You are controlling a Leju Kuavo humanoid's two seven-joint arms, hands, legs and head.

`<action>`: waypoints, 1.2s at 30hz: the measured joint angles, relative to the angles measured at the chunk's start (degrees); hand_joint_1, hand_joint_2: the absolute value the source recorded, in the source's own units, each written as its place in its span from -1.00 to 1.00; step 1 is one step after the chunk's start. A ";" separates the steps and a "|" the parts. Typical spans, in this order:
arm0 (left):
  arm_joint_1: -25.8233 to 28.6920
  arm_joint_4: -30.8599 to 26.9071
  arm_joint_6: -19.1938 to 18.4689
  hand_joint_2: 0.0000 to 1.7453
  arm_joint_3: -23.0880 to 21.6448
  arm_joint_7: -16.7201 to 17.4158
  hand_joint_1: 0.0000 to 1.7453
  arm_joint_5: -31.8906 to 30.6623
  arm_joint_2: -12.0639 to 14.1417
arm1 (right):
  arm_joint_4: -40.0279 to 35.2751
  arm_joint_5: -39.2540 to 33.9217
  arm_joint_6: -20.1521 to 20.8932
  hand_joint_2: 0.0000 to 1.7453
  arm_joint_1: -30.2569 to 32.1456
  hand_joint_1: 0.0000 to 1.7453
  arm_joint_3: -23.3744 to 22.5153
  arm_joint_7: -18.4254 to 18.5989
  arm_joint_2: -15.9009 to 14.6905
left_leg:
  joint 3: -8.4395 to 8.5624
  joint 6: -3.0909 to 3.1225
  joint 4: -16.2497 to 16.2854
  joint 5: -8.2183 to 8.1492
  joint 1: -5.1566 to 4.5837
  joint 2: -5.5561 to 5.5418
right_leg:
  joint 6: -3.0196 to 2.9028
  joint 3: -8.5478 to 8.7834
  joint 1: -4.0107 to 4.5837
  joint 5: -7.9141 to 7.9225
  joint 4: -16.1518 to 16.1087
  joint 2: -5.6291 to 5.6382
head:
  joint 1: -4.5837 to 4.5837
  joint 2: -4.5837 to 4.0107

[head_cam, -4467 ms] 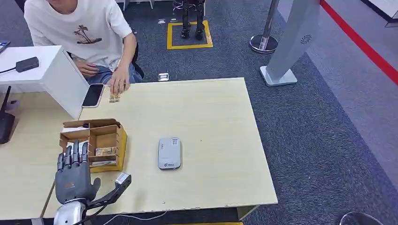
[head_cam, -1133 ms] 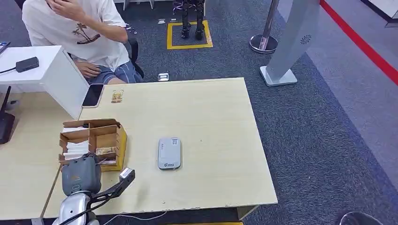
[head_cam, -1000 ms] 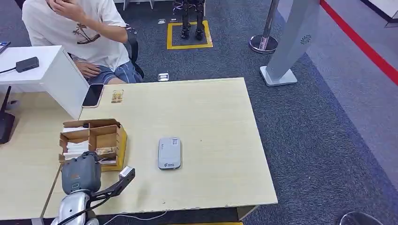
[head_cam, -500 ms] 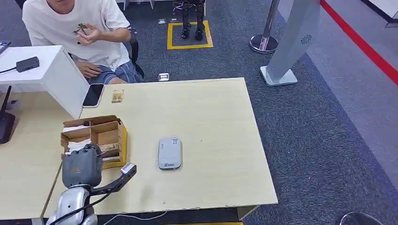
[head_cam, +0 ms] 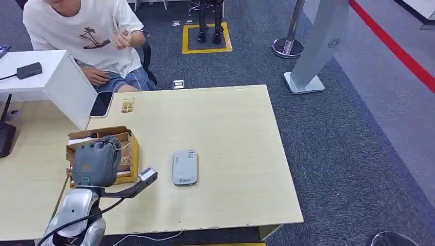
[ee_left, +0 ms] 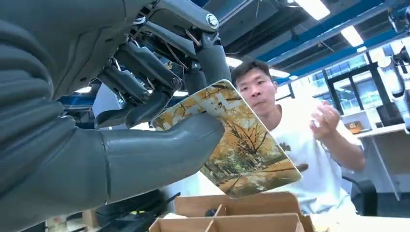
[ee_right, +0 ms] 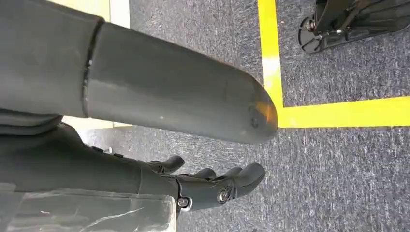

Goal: Pass the card to the sensor for recognition and then transmit it.

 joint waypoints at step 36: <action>-13.48 13.81 0.42 1.00 1.77 4.26 1.00 0.02 1.84 | 0.00 3.34 1.46 -1.00 -0.08 -1.00 2.10 -0.20 -0.11 | 0.00 -0.02 0.01 0.04 0.00 0.00 | 0.00 0.00 0.00 0.03 0.00 0.01 | 0.00 0.00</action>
